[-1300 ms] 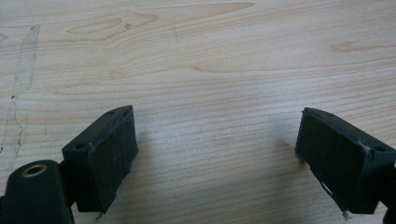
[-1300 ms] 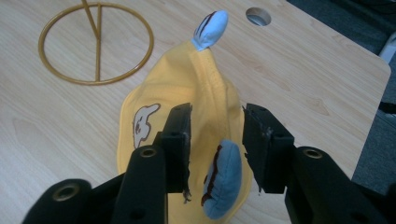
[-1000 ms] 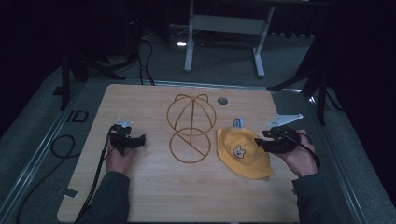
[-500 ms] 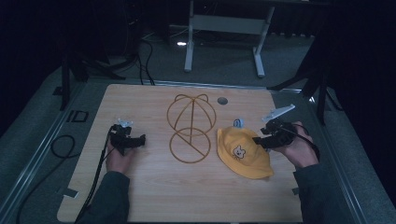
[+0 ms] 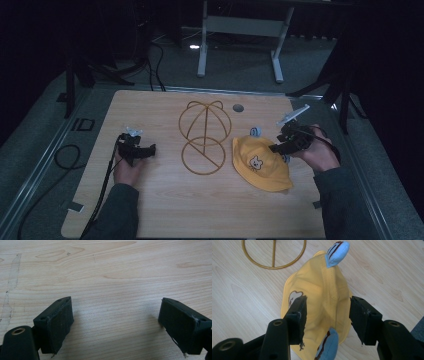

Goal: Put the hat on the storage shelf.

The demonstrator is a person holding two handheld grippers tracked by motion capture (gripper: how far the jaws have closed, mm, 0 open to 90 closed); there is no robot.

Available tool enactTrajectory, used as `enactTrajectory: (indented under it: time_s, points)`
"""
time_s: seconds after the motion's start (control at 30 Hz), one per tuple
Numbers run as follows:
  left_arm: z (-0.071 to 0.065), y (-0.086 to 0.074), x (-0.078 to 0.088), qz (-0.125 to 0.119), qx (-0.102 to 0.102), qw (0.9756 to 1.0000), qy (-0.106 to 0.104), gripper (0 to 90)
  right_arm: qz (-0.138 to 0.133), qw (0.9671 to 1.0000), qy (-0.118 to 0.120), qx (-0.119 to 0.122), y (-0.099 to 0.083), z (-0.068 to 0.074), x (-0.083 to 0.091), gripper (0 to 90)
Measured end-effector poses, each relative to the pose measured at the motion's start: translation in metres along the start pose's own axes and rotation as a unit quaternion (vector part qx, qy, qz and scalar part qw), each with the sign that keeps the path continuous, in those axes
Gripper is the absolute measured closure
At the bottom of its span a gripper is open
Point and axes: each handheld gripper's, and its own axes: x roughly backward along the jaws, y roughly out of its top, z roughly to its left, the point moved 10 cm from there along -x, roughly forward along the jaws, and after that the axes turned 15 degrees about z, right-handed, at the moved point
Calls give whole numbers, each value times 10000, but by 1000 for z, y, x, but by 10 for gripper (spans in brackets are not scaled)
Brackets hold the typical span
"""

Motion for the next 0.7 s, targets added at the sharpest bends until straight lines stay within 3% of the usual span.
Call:
enactTrajectory:
  time_s: [0.7]
  points:
    - [0,0,0,-14,7,10000,-5,128,663,9973,311,-109,3,-7,-31,488]
